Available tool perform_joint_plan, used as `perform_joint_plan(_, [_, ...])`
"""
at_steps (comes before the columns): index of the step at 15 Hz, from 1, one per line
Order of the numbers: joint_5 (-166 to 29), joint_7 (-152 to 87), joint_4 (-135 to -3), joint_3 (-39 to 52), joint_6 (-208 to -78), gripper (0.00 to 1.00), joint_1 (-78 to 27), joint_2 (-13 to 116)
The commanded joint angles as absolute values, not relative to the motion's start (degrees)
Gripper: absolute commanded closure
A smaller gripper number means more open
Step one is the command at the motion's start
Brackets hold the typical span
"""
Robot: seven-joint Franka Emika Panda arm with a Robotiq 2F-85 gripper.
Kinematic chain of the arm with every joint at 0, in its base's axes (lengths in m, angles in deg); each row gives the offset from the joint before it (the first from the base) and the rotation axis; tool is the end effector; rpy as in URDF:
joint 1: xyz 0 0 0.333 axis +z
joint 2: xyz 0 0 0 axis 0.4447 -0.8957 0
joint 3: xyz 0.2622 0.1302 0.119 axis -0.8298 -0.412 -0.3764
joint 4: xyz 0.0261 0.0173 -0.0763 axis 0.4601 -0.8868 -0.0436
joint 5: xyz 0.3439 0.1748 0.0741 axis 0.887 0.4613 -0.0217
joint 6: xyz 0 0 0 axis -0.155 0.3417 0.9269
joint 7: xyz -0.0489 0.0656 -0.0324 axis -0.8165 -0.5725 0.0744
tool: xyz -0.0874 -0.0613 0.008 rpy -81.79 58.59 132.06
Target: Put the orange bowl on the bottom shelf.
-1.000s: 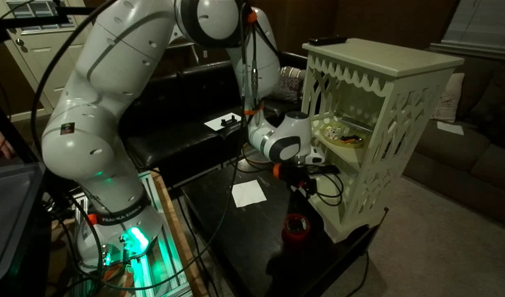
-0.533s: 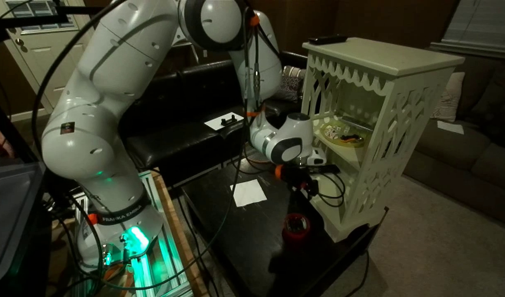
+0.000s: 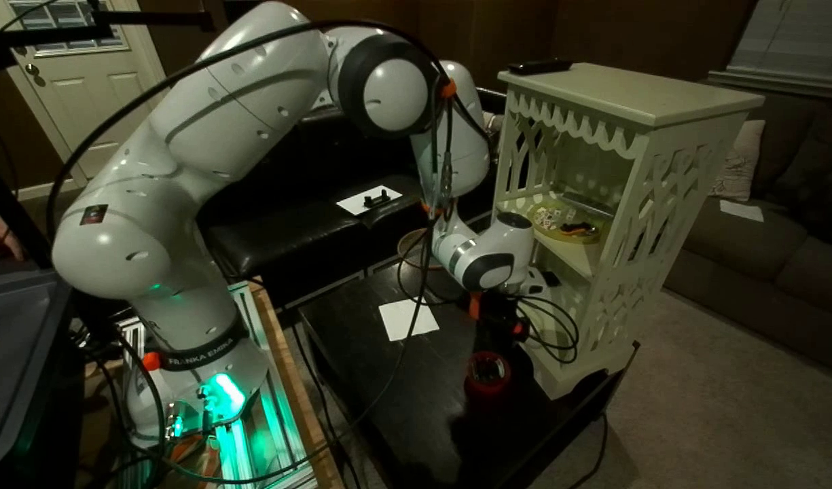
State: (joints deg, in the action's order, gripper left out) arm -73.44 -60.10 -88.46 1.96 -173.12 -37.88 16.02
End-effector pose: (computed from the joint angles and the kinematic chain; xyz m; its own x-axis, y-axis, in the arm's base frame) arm 0.5678 -0.0992 0.0128 0.9425 0.3341 0.0082 0.3337 -0.9420 0.0349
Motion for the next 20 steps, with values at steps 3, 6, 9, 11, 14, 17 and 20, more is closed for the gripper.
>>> perform_joint_plan(3, [-74.92,-71.02,-78.33,-4.08,-166.76,0.0,-46.08,7.44])
perform_joint_plan(6, [-73.84,-70.85,-79.96,-3.83,-168.03,0.0,-46.16,8.27])
perform_joint_plan(9, [-73.77,-71.2,-79.2,-3.98,-168.0,0.0,-46.75,7.31])
perform_joint_plan(11, [-73.79,-71.16,-79.2,-4.01,-168.0,0.0,-46.54,7.33])
perform_joint_plan(14, [-73.98,-71.0,-77.85,-3.57,-168.82,0.0,-46.12,6.05])
perform_joint_plan(17, [-73.79,-71.7,-74.94,-4.12,-168.23,0.0,-46.7,3.03])
perform_joint_plan(20, [-73.58,-72.3,-72.31,-5.02,-168.75,0.0,-47.52,0.17])
